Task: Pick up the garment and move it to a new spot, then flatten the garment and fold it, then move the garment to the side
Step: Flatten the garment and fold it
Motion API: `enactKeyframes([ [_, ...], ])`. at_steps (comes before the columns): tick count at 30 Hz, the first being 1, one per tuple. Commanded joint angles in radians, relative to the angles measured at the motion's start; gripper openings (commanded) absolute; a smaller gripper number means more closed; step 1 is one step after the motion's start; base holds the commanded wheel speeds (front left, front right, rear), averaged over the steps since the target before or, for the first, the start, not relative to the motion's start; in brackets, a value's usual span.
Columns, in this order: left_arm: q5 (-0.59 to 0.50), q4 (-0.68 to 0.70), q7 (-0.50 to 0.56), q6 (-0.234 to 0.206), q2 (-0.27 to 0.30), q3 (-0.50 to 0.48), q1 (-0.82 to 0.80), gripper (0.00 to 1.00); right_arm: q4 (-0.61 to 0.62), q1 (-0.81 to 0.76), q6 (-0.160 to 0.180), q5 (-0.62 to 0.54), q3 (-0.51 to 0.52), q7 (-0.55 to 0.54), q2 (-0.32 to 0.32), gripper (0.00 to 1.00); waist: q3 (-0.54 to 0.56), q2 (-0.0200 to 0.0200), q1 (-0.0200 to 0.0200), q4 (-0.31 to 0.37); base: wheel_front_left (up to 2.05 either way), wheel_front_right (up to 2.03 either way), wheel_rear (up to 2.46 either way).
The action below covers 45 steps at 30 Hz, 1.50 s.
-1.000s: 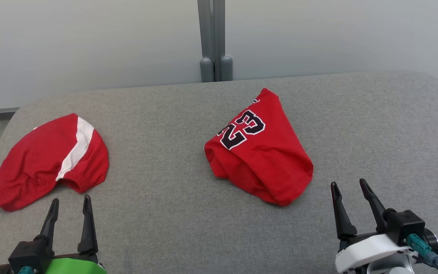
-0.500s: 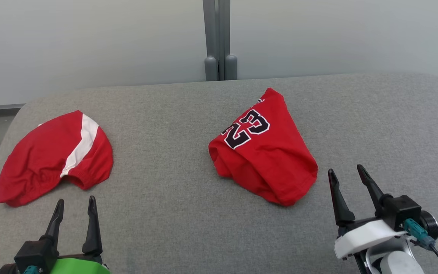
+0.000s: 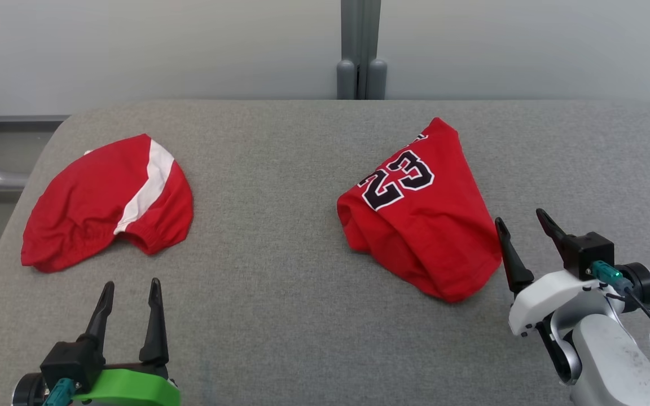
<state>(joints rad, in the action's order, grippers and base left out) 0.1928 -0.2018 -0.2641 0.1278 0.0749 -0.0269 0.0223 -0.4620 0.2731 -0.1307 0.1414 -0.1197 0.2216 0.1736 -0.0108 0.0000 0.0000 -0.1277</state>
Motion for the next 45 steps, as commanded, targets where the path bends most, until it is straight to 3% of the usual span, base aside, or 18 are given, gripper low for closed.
enactKeyframes([
  [1,0.007,-0.002,-0.001,0.005,-0.002,0.006,-0.027,1.00,-0.045,0.028,0.000,0.009,-0.002,0.005,0.011,1.00,-0.035,0.0000,0.0000,-0.032,0.00,0.00,0.00],
  [10,0.015,-0.012,-0.001,0.004,-0.002,0.034,-0.077,1.00,-0.354,0.137,0.000,0.031,0.023,0.031,0.023,1.00,-0.084,0.0000,0.0000,-0.091,0.00,0.00,0.00],
  [18,0.023,-0.016,-0.001,0.004,-0.008,0.042,-0.089,1.00,-0.553,0.211,0.000,0.053,0.033,0.043,0.001,1.00,-0.109,0.0000,0.0000,-0.115,0.00,0.00,0.00],
  [19,0.023,-0.017,-0.001,0.004,-0.008,0.043,-0.090,1.00,-0.572,0.216,0.000,0.057,0.032,0.043,-0.001,0.96,-0.109,0.0000,0.0000,-0.118,0.00,0.00,0.00],
  [20,0.024,-0.019,-0.001,0.004,-0.008,0.043,-0.091,1.00,-0.587,0.224,0.000,0.065,0.029,0.041,-0.004,0.38,-0.110,0.0000,0.0000,-0.120,0.00,0.00,0.00],
  [21,0.024,-0.020,-0.001,0.004,-0.009,0.043,-0.091,1.00,-0.595,0.229,0.000,0.069,0.027,0.042,-0.006,0.00,-0.110,0.0000,0.0000,-0.122,0.00,0.00,0.00],
  [25,0.022,-0.020,-0.001,0.004,-0.008,0.027,-0.085,1.00,-0.590,0.236,0.000,0.087,0.031,0.043,0.004,0.00,-0.105,0.0000,0.0000,-0.112,0.00,0.00,0.00],
  [31,0.012,-0.022,-0.001,0.004,-0.012,0.008,-0.055,1.00,-0.502,0.198,0.000,0.091,0.074,0.044,0.033,0.00,-0.070,0.0000,0.0000,-0.071,0.00,0.00,0.00],
  [41,0.006,-0.017,-0.001,0.004,-0.018,0.003,-0.024,1.00,-0.370,0.148,0.000,0.047,0.204,0.044,0.135,0.00,-0.020,0.0000,0.0000,-0.019,0.00,0.00,0.00],
  [45,0.004,-0.015,-0.001,0.004,-0.020,-0.001,-0.013,1.00,-0.297,0.155,0.000,0.024,0.210,0.044,0.137,0.00,-0.014,0.0000,0.0000,-0.009,0.00,0.00,0.00],
])
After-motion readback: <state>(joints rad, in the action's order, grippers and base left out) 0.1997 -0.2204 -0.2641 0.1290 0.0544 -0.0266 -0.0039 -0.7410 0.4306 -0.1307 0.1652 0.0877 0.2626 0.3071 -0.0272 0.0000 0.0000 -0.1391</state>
